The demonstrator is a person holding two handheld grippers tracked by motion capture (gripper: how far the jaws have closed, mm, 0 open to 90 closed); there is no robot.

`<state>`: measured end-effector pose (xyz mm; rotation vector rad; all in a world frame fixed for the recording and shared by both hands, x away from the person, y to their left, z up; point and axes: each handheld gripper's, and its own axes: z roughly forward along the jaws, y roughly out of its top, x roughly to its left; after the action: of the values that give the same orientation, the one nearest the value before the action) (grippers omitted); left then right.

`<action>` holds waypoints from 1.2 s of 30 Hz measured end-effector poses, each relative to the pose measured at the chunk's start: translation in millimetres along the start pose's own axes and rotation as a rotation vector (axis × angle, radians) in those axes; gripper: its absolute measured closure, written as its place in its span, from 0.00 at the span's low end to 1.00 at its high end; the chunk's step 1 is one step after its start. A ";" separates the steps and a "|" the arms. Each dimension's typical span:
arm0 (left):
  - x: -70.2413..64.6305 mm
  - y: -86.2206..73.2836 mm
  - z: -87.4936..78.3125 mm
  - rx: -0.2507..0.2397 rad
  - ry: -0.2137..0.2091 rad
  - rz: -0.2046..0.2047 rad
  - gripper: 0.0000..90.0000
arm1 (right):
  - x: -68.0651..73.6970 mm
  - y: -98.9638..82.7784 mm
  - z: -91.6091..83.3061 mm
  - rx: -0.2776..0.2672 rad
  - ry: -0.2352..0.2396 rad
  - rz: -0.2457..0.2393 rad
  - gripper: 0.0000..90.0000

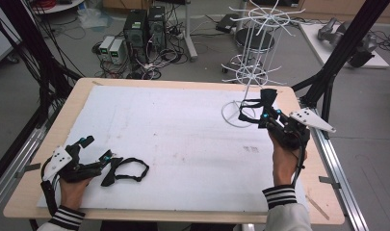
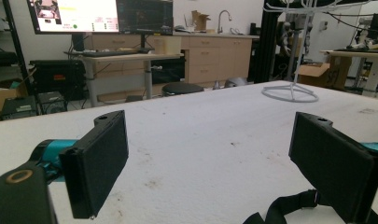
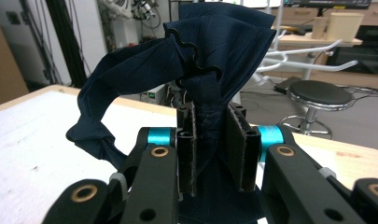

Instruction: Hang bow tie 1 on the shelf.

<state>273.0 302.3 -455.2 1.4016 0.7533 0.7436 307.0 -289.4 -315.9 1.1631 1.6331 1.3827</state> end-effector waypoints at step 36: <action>0.3 0.0 0.1 0.003 -0.003 -0.001 0.14 | -35.2 10.1 24.1 0.013 -0.108 0.074 0.84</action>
<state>273.2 302.6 -455.2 1.4044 0.7528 0.7405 343.6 -313.2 -312.1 1.2952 1.5395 1.3327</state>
